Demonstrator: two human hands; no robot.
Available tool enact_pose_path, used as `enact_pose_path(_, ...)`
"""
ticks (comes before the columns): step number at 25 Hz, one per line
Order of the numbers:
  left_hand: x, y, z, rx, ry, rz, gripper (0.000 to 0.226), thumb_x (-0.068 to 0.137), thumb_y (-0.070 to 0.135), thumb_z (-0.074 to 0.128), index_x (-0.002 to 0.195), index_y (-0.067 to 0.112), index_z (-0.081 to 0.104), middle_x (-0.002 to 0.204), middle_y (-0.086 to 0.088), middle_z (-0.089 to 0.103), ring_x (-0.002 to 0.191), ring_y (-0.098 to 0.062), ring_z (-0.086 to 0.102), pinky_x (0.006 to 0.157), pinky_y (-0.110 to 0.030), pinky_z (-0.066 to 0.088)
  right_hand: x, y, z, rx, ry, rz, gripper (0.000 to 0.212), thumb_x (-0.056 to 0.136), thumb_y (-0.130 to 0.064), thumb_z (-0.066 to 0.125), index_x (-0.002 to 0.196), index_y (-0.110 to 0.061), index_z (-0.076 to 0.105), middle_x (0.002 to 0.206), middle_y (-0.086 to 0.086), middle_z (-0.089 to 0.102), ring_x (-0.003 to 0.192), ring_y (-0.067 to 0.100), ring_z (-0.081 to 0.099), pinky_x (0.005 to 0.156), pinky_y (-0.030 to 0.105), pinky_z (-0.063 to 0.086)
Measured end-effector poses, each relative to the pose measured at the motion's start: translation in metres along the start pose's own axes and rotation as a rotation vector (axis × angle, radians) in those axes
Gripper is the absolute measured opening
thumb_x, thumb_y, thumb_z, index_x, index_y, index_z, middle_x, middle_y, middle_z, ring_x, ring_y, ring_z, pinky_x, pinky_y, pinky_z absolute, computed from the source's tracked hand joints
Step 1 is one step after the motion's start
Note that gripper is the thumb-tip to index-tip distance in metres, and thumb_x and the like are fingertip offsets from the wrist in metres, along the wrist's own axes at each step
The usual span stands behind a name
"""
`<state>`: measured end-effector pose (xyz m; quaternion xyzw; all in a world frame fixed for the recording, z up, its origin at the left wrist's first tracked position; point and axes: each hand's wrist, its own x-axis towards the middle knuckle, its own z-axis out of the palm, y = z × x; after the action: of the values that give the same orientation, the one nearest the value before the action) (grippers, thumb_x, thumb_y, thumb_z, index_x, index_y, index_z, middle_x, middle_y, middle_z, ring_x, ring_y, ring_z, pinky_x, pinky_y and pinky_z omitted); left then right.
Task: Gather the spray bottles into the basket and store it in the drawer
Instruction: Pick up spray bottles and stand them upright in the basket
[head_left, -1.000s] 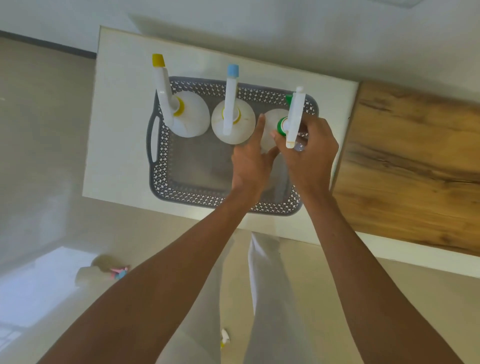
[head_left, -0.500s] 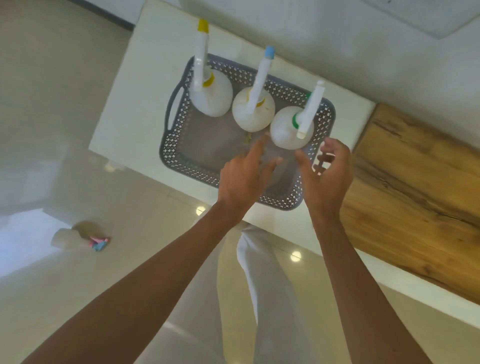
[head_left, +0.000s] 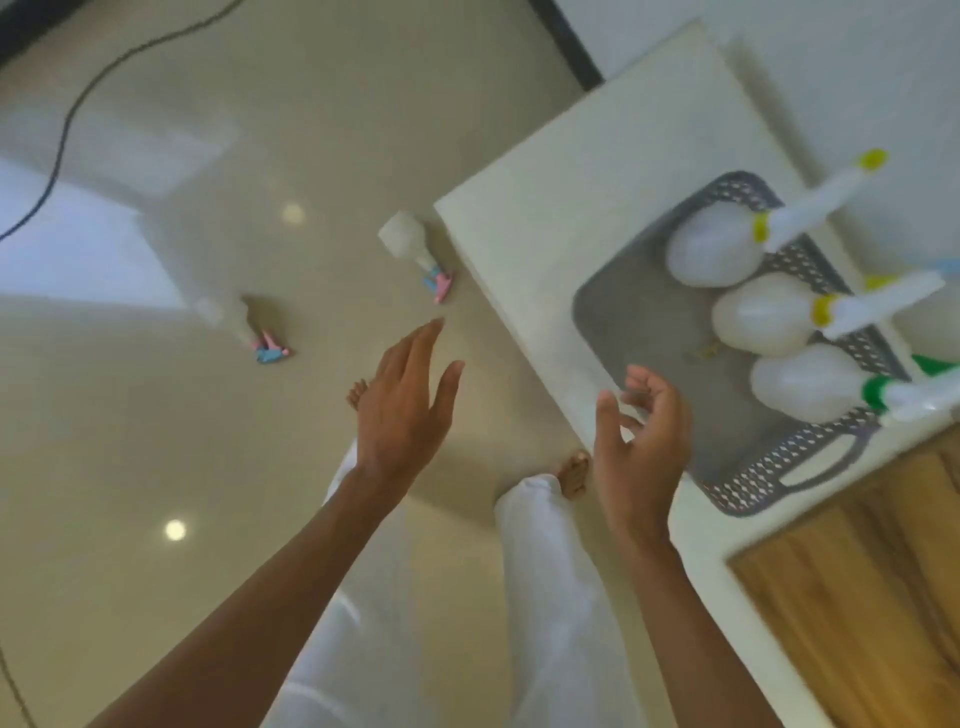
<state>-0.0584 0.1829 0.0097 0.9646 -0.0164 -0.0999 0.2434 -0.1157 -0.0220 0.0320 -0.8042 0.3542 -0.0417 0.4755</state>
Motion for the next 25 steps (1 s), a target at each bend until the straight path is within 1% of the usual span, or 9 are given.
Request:
enact_pose_path(4, 0.040, -0.090, -0.026, 0.046, -0.098, -0.049, 0.052, 0.100, 0.036, 0.052, 0.147, 0.017, 0.042, 0.146, -0.004, 0.052, 0.130, -0.024, 0.053, 0.091, -0.039, 0.053, 0.006, -0.047, 0.110, -0.096, -0.228, -0.227, 0.034, 0.095, -0.011, 0.062, 0.128, -0.009, 0.055, 0.121, 0.004, 0.056, 0.106, 0.017, 0.060, 0.085, 0.033, 0.057)
enact_pose_path(6, 0.069, -0.124, -0.034, 0.073, -0.173, -0.036, 0.053, 0.100, 0.034, 0.052, 0.149, 0.016, 0.040, 0.147, -0.004, 0.050, 0.131, -0.026, 0.052, 0.090, -0.040, 0.053, 0.011, -0.061, 0.167, -0.215, -0.375, -0.268, 0.041, 0.095, -0.011, 0.062, 0.134, -0.007, 0.051, 0.128, 0.010, 0.055, 0.114, 0.023, 0.058, 0.093, 0.039, 0.056)
enact_pose_path(9, 0.118, -0.160, -0.040, 0.135, -0.352, 0.061, 0.057, 0.100, 0.033, 0.051, 0.152, 0.017, 0.035, 0.154, -0.006, 0.042, 0.136, -0.028, 0.046, 0.095, -0.046, 0.052, 0.020, -0.064, 0.240, -0.461, -0.581, -0.236, 0.058, 0.098, -0.017, 0.061, 0.149, -0.007, 0.036, 0.146, 0.013, 0.045, 0.134, 0.029, 0.045, 0.107, 0.040, 0.047)
enact_pose_path(12, 0.172, -0.189, -0.041, 0.300, -0.499, 0.212, 0.061, 0.100, 0.036, 0.050, 0.154, 0.017, 0.029, 0.159, -0.008, 0.033, 0.140, -0.030, 0.039, 0.098, -0.047, 0.047, 0.036, -0.047, 0.290, -0.707, -0.730, -0.224, 0.076, 0.099, -0.028, 0.059, 0.157, -0.004, 0.017, 0.161, 0.022, 0.024, 0.148, 0.038, 0.026, 0.118, 0.044, 0.031)
enact_pose_path(14, 0.204, -0.201, -0.036, 0.364, -0.540, 0.245, 0.064, 0.099, 0.036, 0.052, 0.154, 0.016, 0.027, 0.160, -0.010, 0.031, 0.142, -0.031, 0.036, 0.101, -0.048, 0.045, 0.049, -0.038, 0.309, -0.821, -0.782, -0.257, 0.086, 0.097, -0.035, 0.060, 0.159, -0.003, 0.008, 0.164, 0.026, 0.012, 0.152, 0.043, 0.015, 0.123, 0.047, 0.021)
enact_pose_path(17, 0.238, -0.215, -0.021, 0.403, -0.541, 0.251, 0.065, 0.098, 0.035, 0.054, 0.154, 0.014, 0.027, 0.160, -0.012, 0.030, 0.145, -0.032, 0.032, 0.108, -0.049, 0.041, 0.070, -0.030, 0.328, -0.947, -0.847, -0.262, 0.093, 0.096, -0.043, 0.058, 0.160, -0.010, -0.002, 0.167, 0.020, -0.004, 0.155, 0.042, 0.001, 0.125, 0.055, 0.019)
enact_pose_path(19, 0.260, -0.226, -0.006, 0.475, -0.566, 0.312, 0.065, 0.099, 0.036, 0.053, 0.154, 0.013, 0.026, 0.160, -0.012, 0.028, 0.146, -0.032, 0.031, 0.112, -0.048, 0.039, 0.084, -0.025, 0.343, -1.005, -0.905, -0.267, 0.093, 0.098, -0.046, 0.054, 0.160, -0.012, -0.006, 0.167, 0.018, -0.011, 0.155, 0.040, -0.006, 0.125, 0.056, 0.016)
enact_pose_path(21, 0.284, -0.236, 0.015, 0.552, -0.600, 0.385, 0.065, 0.099, 0.035, 0.052, 0.154, 0.012, 0.025, 0.160, -0.014, 0.027, 0.145, -0.033, 0.031, 0.112, -0.048, 0.039, 0.096, -0.019, 0.360, -0.977, -0.916, -0.235, 0.092, 0.099, -0.046, 0.053, 0.160, -0.012, -0.007, 0.167, 0.017, -0.012, 0.155, 0.039, -0.010, 0.126, 0.056, 0.013)
enact_pose_path(25, 0.342, -0.250, 0.072, 0.594, -0.661, 0.469, 0.067, 0.098, 0.035, 0.056, 0.153, 0.011, 0.027, 0.160, -0.016, 0.026, 0.144, -0.034, 0.031, 0.109, -0.050, 0.041, 0.129, 0.005, 0.390, -0.917, -0.865, -0.165, 0.092, 0.098, -0.044, 0.056, 0.160, -0.011, -0.003, 0.168, 0.018, -0.005, 0.155, 0.040, -0.005, 0.125, 0.055, 0.014)
